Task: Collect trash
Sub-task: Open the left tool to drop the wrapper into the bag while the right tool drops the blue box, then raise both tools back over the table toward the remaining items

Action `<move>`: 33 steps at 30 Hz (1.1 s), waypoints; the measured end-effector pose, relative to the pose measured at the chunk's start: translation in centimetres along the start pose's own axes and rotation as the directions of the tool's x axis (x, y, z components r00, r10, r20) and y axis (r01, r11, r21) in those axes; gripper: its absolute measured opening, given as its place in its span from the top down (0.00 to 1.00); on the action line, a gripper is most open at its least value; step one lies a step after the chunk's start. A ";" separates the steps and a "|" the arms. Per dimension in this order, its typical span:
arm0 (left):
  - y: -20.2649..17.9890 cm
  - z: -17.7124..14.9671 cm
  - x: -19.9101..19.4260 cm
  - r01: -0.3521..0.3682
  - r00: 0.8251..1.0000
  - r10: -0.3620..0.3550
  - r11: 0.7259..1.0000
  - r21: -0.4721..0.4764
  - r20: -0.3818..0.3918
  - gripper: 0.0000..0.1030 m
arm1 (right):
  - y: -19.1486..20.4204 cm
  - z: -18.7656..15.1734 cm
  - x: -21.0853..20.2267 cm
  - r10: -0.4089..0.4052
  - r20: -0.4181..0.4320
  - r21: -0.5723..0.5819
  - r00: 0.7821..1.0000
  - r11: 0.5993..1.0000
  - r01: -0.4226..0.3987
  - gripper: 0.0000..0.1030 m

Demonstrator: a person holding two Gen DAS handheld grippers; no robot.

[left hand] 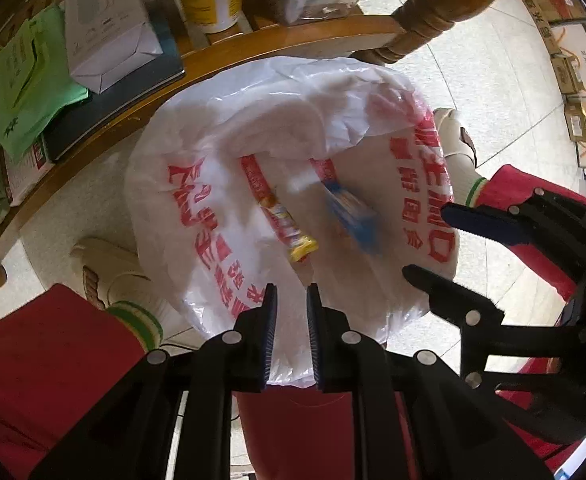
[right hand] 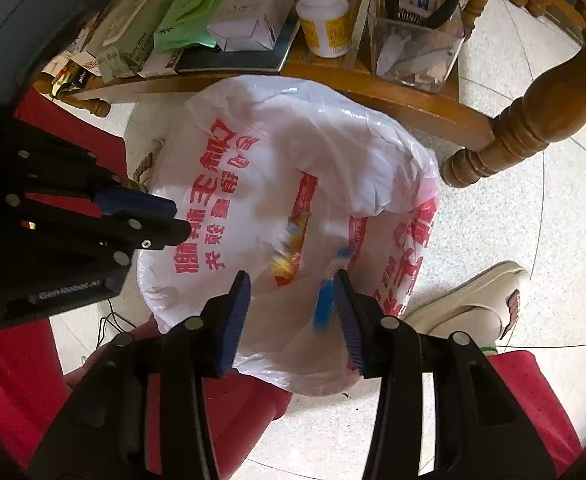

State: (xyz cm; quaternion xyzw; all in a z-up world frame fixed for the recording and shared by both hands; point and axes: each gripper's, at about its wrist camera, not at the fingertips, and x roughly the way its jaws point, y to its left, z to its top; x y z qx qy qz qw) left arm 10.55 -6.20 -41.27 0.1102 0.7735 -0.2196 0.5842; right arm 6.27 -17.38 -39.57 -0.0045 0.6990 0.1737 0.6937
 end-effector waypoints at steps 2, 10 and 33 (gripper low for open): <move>0.1 0.0 0.0 -0.008 1.000 0.008 1.000 -0.001 0.000 0.79 | 0.1 0.0 -0.1 -0.001 0.002 0.000 1.000 1.000 0.001 0.56; 0.2 -0.1 -0.5 -0.011 1.000 0.011 1.000 -0.005 0.004 0.76 | 0.0 0.0 -0.2 0.001 0.009 0.014 1.000 1.000 -0.001 0.55; -2.1 -6.7 -12.8 -0.162 0.953 0.138 0.985 0.066 0.269 0.57 | 3.4 -2.9 -14.5 -0.011 0.279 -0.038 0.960 0.999 0.023 0.49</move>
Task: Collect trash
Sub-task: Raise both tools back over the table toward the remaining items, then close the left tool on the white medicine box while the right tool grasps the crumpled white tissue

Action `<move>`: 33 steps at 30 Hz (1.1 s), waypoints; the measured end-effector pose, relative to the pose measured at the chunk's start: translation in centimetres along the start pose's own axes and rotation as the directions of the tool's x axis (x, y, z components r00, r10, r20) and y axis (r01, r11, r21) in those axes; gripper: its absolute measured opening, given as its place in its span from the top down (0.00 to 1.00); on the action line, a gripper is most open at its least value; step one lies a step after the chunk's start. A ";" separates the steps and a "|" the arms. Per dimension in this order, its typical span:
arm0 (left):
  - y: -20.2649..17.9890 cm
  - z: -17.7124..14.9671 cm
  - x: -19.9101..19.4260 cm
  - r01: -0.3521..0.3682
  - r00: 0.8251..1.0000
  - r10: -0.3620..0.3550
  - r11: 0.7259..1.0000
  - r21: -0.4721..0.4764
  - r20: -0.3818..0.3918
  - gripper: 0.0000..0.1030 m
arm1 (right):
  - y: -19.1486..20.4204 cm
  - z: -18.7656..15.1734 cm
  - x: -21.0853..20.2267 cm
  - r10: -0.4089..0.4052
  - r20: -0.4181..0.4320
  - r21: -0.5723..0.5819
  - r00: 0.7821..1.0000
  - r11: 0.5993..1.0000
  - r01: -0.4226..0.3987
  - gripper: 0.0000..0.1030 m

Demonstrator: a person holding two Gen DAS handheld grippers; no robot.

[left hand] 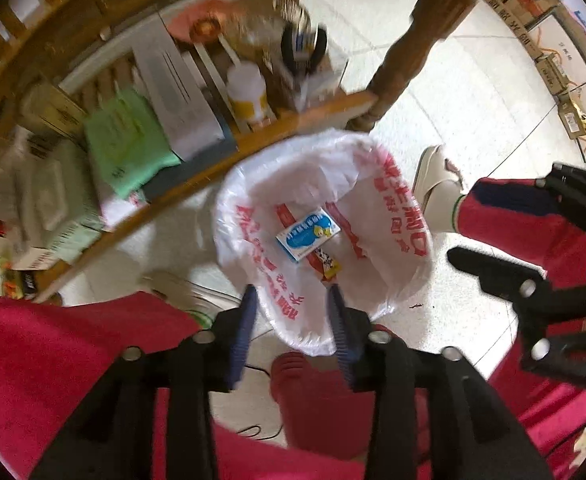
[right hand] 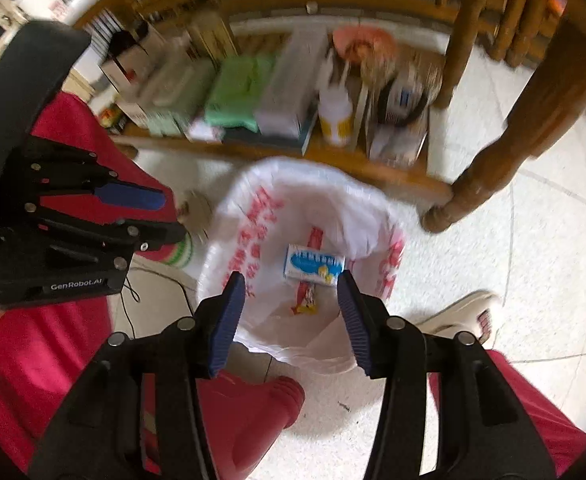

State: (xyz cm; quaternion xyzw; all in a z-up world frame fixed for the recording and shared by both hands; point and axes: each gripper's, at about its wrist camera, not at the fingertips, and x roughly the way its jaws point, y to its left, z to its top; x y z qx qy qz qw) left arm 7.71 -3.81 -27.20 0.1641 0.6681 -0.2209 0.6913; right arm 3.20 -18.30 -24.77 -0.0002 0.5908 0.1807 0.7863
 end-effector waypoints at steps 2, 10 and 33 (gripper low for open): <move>0.2 -0.4 -2.9 -0.014 0.999 0.014 1.000 0.008 0.037 0.50 | 0.5 0.6 -3.4 -0.006 0.067 -0.024 0.998 1.000 0.007 0.41; 3.9 0.1 -17.8 -0.087 0.963 0.082 0.996 0.009 0.258 0.22 | 0.6 4.4 -16.0 -0.033 0.300 -0.111 0.953 0.992 0.069 0.16; 9.8 14.7 -30.6 -0.113 0.964 0.121 0.992 -0.049 0.237 0.12 | 1.5 22.2 -27.8 0.015 0.399 -0.469 0.917 0.863 0.190 0.09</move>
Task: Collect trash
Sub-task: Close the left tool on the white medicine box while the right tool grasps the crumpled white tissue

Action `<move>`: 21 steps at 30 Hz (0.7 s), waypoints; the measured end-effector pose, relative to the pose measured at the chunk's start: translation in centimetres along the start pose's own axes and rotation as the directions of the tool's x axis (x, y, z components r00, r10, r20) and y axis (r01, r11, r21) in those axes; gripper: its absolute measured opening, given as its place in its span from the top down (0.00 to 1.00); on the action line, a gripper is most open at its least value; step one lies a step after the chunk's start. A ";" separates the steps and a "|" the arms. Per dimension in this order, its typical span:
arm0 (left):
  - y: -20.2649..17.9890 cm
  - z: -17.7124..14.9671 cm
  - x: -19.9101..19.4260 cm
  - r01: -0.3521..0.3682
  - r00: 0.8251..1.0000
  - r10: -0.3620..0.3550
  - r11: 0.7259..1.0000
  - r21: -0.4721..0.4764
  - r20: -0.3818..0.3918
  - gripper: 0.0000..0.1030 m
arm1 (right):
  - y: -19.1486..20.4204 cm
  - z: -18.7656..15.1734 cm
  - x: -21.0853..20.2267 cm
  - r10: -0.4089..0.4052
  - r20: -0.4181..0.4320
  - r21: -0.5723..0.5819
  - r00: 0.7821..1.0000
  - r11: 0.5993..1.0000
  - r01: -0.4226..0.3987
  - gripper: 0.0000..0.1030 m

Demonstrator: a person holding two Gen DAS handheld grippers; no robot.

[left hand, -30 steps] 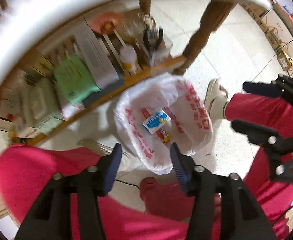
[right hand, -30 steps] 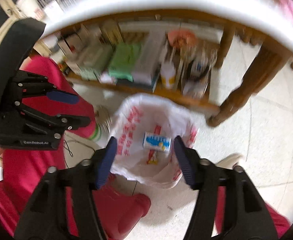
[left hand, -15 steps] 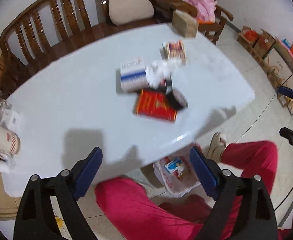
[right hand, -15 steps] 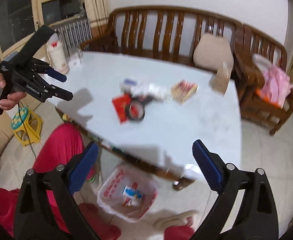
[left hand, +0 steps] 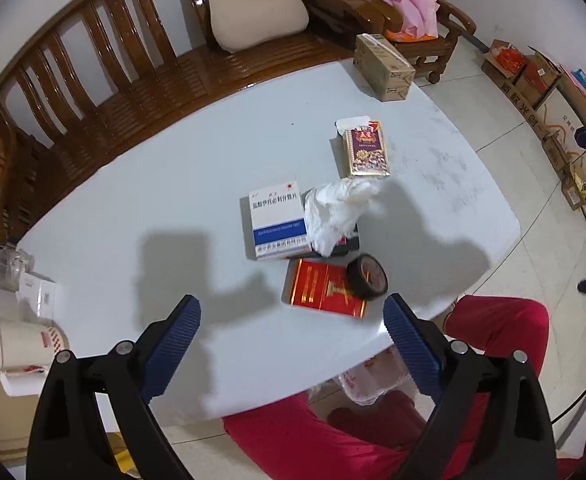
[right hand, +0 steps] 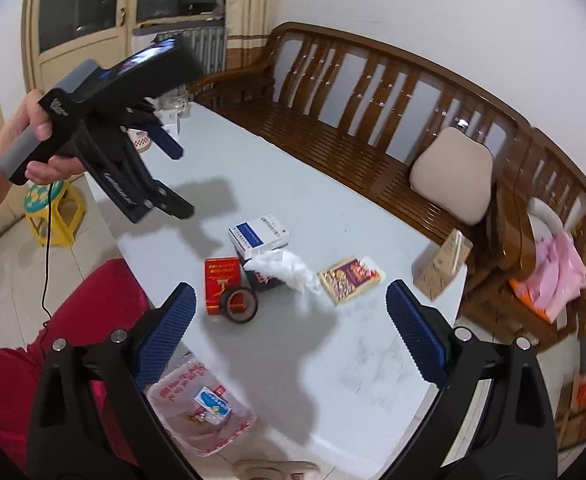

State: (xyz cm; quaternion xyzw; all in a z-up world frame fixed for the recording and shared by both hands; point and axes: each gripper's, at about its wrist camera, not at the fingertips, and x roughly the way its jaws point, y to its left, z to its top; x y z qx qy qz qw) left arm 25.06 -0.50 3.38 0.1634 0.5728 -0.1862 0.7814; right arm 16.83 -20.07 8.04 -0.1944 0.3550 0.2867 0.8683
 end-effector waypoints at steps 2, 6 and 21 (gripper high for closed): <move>0.3 0.9 1.0 0.003 1.000 -0.003 1.000 -0.005 -0.016 0.12 | -0.6 0.6 1.2 0.011 -0.010 -0.014 1.000 1.000 -0.012 0.09; 1.1 2.7 3.7 0.008 0.998 -0.009 1.000 -0.007 -0.064 0.12 | -1.9 1.5 4.1 0.039 -0.046 -0.039 0.998 0.998 -0.041 0.09; 3.6 6.1 11.8 0.059 0.982 -0.068 0.997 -0.055 -0.174 0.12 | -3.0 2.4 14.0 0.189 -0.198 -0.107 0.962 0.971 -0.213 0.09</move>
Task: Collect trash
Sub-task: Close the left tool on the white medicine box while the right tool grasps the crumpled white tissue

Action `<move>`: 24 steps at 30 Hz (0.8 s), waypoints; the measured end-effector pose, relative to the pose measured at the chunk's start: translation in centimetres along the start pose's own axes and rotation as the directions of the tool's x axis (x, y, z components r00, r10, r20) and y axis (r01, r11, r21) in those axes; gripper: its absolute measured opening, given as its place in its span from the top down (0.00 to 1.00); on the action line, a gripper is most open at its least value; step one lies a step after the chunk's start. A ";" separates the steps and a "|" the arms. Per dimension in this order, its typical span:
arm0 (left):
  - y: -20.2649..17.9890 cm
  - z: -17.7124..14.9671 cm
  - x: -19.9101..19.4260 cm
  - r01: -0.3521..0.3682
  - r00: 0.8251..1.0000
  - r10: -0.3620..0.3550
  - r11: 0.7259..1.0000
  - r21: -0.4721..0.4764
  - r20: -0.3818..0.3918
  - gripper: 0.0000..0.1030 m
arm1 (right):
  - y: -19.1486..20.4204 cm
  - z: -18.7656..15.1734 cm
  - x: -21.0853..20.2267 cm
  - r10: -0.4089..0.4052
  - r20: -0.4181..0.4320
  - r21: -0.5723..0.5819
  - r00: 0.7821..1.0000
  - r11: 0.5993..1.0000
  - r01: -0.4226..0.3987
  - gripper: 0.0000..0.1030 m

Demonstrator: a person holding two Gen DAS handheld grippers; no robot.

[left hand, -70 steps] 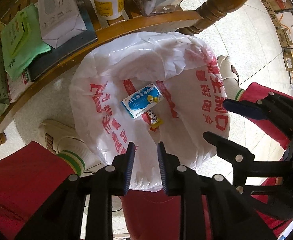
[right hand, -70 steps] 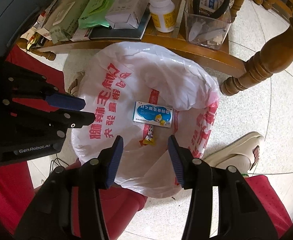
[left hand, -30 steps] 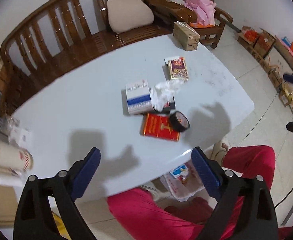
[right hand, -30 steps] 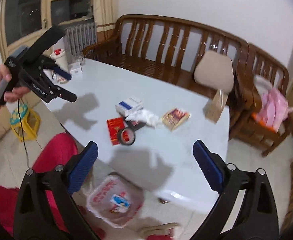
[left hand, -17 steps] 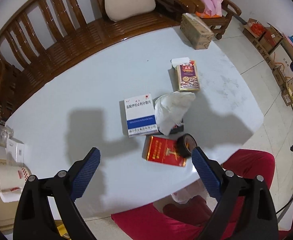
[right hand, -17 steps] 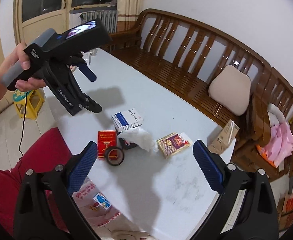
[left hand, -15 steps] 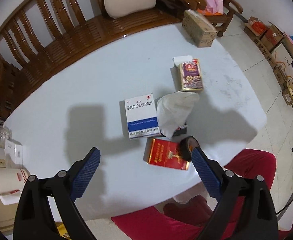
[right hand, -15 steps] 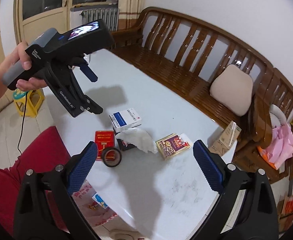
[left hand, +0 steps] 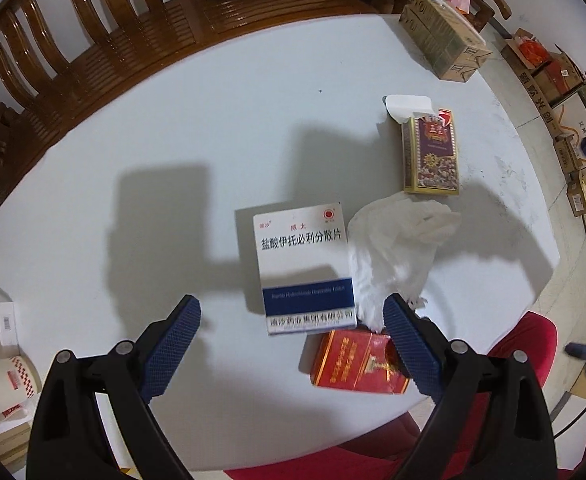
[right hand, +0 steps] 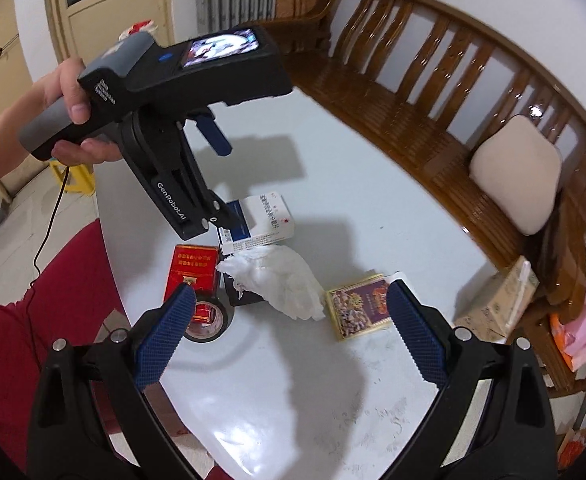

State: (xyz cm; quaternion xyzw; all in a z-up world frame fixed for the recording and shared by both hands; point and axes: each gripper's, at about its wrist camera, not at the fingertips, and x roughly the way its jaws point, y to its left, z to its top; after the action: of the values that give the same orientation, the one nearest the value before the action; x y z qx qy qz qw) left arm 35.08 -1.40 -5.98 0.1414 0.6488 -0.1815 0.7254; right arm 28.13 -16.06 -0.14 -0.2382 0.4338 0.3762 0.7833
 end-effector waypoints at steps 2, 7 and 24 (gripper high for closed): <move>0.0 0.4 0.8 0.008 1.000 -0.008 1.000 0.002 -0.013 0.12 | -0.1 0.0 1.3 0.017 -0.026 -0.009 1.000 1.000 -0.017 0.09; 0.3 1.4 2.2 0.029 0.999 -0.029 1.000 -0.007 -0.028 0.12 | -0.1 -0.1 4.8 0.087 -0.099 -0.041 0.991 0.995 -0.091 0.09; 1.6 3.0 5.8 0.121 0.990 -0.125 0.991 -0.058 -0.068 0.12 | -1.6 -0.2 13.3 0.249 -0.171 0.067 0.953 0.968 -0.241 0.09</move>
State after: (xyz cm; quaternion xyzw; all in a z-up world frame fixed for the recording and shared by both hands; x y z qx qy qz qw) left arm 39.04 -1.72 -11.39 0.0881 0.6865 -0.2033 0.6926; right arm 33.80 -12.10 -11.60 -0.1974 0.5369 0.4377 0.6937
